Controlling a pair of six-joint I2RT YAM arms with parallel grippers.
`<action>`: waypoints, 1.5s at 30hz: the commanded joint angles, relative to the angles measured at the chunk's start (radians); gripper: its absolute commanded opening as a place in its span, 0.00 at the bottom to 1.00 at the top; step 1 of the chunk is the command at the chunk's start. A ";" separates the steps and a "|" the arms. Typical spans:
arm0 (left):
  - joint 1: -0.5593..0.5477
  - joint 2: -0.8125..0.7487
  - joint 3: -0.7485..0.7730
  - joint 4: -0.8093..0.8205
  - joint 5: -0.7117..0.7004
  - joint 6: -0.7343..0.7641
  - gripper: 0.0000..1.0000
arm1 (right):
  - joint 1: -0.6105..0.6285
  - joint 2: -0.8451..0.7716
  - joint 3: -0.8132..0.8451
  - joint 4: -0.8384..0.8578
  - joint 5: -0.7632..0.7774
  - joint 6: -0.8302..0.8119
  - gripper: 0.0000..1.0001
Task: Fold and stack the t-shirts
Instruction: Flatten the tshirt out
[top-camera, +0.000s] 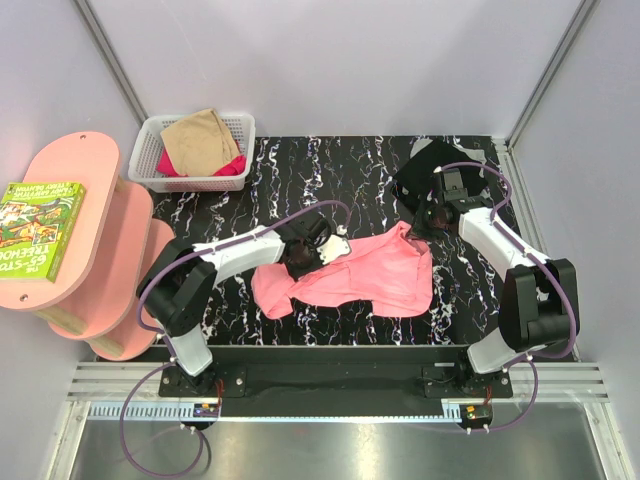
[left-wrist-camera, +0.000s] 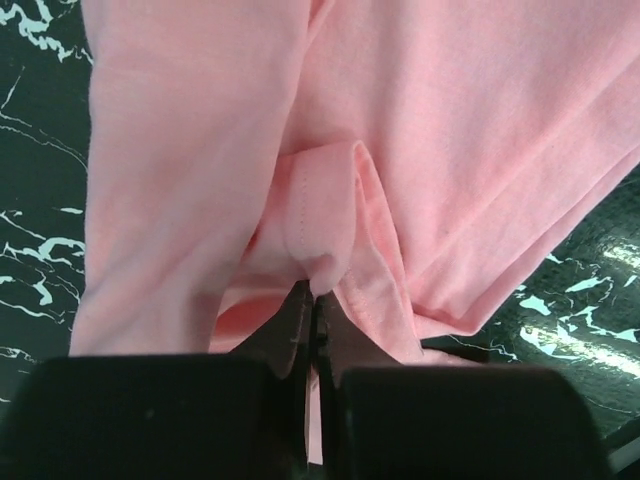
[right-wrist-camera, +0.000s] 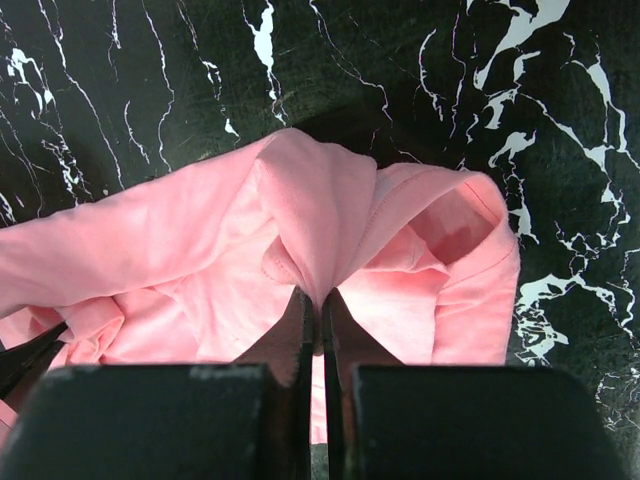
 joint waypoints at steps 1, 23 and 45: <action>0.006 -0.051 0.036 0.040 -0.032 0.006 0.00 | -0.002 -0.050 0.005 0.033 -0.015 -0.002 0.00; 0.343 -0.756 0.175 -0.348 -0.139 0.156 0.01 | 0.000 -0.766 0.172 -0.414 -0.092 0.061 0.00; 0.360 -0.533 -0.010 -0.188 -0.078 0.158 0.00 | -0.002 -0.396 0.081 -0.145 0.054 0.086 0.00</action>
